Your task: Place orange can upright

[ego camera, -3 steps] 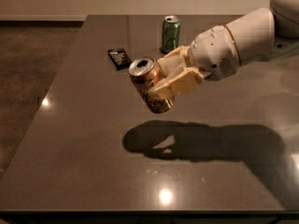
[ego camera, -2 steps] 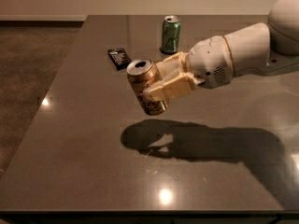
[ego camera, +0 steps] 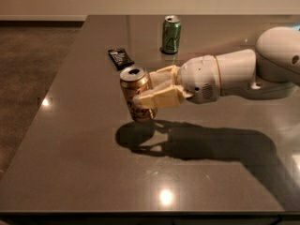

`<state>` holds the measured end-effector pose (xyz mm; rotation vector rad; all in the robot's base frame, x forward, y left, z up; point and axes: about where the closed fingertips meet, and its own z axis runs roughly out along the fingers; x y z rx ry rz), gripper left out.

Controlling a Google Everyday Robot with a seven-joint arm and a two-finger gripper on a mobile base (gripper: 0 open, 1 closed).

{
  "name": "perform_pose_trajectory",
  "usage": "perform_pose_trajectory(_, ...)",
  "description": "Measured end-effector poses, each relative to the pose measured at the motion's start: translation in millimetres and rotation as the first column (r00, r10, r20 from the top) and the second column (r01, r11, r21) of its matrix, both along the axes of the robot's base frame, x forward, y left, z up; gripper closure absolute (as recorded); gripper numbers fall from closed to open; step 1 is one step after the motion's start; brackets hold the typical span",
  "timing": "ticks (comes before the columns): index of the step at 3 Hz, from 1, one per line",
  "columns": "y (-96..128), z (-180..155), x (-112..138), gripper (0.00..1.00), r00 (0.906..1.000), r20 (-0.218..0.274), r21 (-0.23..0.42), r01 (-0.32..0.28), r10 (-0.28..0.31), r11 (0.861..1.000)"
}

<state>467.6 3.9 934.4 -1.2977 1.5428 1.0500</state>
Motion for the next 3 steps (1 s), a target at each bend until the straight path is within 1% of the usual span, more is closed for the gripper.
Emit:
perform_pose_trajectory(1,7,-10,2,1.00,0.9999,0.004,0.070,-0.013,0.013,0.997)
perform_pose_trajectory(2,12,-18,6,1.00,0.9994,0.020,0.125,-0.031,0.029,0.992)
perform_pose_trajectory(3,16,-25,11,1.00,0.9989,0.034,0.153,-0.037,0.032,0.987)
